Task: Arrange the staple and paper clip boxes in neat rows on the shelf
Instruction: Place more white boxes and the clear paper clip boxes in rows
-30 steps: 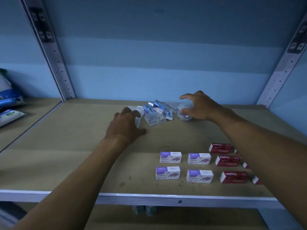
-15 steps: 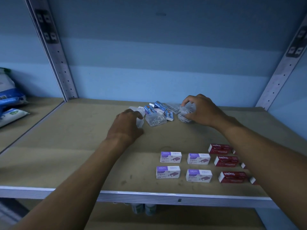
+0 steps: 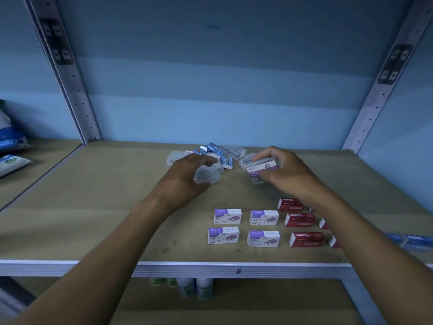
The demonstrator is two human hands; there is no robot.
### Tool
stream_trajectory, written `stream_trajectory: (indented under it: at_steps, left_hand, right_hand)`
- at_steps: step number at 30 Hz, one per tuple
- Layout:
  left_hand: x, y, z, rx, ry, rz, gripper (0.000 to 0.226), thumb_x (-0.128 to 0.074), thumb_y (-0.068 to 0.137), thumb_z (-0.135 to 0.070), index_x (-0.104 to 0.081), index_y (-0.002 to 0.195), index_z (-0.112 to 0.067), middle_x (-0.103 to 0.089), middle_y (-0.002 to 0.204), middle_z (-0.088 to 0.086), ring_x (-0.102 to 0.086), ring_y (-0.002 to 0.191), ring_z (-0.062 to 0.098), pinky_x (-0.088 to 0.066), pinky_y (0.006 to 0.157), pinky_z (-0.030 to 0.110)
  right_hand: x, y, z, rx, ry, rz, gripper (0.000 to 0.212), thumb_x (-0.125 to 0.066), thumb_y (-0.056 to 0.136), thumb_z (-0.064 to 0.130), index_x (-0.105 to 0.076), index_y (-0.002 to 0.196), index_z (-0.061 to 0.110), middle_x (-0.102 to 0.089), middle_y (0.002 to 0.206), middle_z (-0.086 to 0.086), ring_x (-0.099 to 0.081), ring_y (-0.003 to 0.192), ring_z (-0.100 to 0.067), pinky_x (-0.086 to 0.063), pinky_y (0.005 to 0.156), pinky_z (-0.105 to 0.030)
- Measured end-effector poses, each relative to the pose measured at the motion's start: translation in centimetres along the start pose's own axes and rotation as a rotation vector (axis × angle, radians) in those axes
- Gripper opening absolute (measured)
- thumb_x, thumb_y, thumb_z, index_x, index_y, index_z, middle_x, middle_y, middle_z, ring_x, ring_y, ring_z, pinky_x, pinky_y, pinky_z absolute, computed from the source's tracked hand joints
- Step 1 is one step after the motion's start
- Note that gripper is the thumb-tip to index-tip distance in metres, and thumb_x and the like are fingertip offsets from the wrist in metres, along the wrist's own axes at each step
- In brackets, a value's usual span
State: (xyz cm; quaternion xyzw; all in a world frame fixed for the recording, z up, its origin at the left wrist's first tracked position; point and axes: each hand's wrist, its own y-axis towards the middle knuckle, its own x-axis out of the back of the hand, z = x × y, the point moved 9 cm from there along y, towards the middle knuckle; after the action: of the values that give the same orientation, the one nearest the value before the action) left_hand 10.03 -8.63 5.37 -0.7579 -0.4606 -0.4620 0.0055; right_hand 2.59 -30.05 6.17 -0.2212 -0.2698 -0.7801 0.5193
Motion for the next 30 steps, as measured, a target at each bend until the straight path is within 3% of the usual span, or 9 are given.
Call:
stream_trajectory:
  at_steps: [3, 6, 10, 20, 24, 26, 30]
  left_hand:
    - [-0.8, -0.3, -0.4, -0.048, -0.004, 0.059, 0.057, -0.078, 0.077, -0.012, -0.060, 0.130, -0.025, -0.063, 0.121, -0.009, -0.056, 0.112, 0.006, -0.039, 0.096, 0.011]
    - [-1.0, -0.4, -1.1, -0.092, 0.003, 0.083, 0.066, -0.078, 0.075, -0.012, -0.055, 0.134, -0.029, -0.062, 0.122, -0.011, -0.055, 0.112, 0.005, -0.042, 0.099, 0.019]
    - [-0.3, -0.4, -2.7, -0.132, 0.044, 0.064, 0.079, -0.077, 0.069, -0.011, -0.046, 0.137, -0.034, -0.054, 0.122, -0.012, -0.050, 0.110, 0.006, -0.038, 0.091, 0.010]
    - [-0.3, -0.1, -3.8, -0.092, 0.059, 0.052, 0.054, -0.086, 0.065, -0.026, -0.049, 0.104, -0.023, -0.061, 0.098, -0.012, -0.057, 0.086, 0.009, -0.049, 0.075, 0.030]
    - [-0.7, 0.3, -3.9, -0.081, 0.063, 0.072, 0.055, -0.088, 0.062, -0.030, -0.052, 0.103, -0.025, -0.064, 0.096, -0.012, -0.061, 0.089, 0.015, -0.052, 0.078, 0.037]
    - [-1.2, 0.4, -3.7, -0.066, 0.047, 0.101, 0.057, -0.089, 0.061, -0.031, -0.054, 0.106, -0.027, -0.063, 0.100, -0.014, -0.061, 0.095, 0.013, -0.051, 0.083, 0.031]
    - [-1.9, 0.6, -3.9, -0.086, 0.021, 0.141, 0.062, -0.091, 0.060, -0.033, -0.060, 0.114, -0.027, -0.062, 0.110, -0.016, -0.054, 0.100, 0.000, -0.038, 0.078, 0.003]
  right_hand:
    - [-0.6, -0.6, -1.6, -0.038, 0.034, 0.009, 0.024, -0.076, 0.080, 0.017, -0.074, 0.096, 0.035, -0.075, 0.094, 0.017, -0.068, 0.084, -0.002, -0.051, 0.073, -0.024]
    - [-1.5, -0.6, -2.1, -0.031, 0.005, 0.049, 0.023, -0.083, 0.076, 0.026, -0.075, 0.093, 0.038, -0.074, 0.095, 0.017, -0.066, 0.083, 0.000, -0.047, 0.071, -0.022]
    - [-1.8, -0.5, -1.6, -0.006, -0.002, 0.057, 0.028, -0.087, 0.071, 0.027, -0.071, 0.092, 0.037, -0.072, 0.094, 0.013, -0.062, 0.079, -0.003, -0.046, 0.072, -0.024]
    - [-2.4, -1.5, -1.1, 0.019, -0.046, 0.124, 0.028, -0.084, 0.078, 0.023, -0.070, 0.099, 0.035, -0.068, 0.097, 0.017, -0.061, 0.084, 0.003, -0.039, 0.059, -0.008]
    - [-2.2, -1.5, -1.2, 0.028, -0.051, 0.130, 0.031, -0.085, 0.077, 0.021, -0.069, 0.100, 0.036, -0.069, 0.097, 0.016, -0.059, 0.076, 0.008, -0.039, 0.056, -0.004]
    - [-2.2, -1.4, -1.4, 0.019, -0.036, 0.130, 0.032, -0.085, 0.077, 0.019, -0.070, 0.100, 0.036, -0.070, 0.097, 0.016, -0.060, 0.073, 0.010, -0.040, 0.056, -0.004]
    - [-2.3, -1.2, -1.5, 0.017, -0.026, 0.135, 0.031, -0.084, 0.077, 0.017, -0.070, 0.098, 0.036, -0.072, 0.096, 0.016, -0.063, 0.074, 0.008, -0.043, 0.057, -0.007]
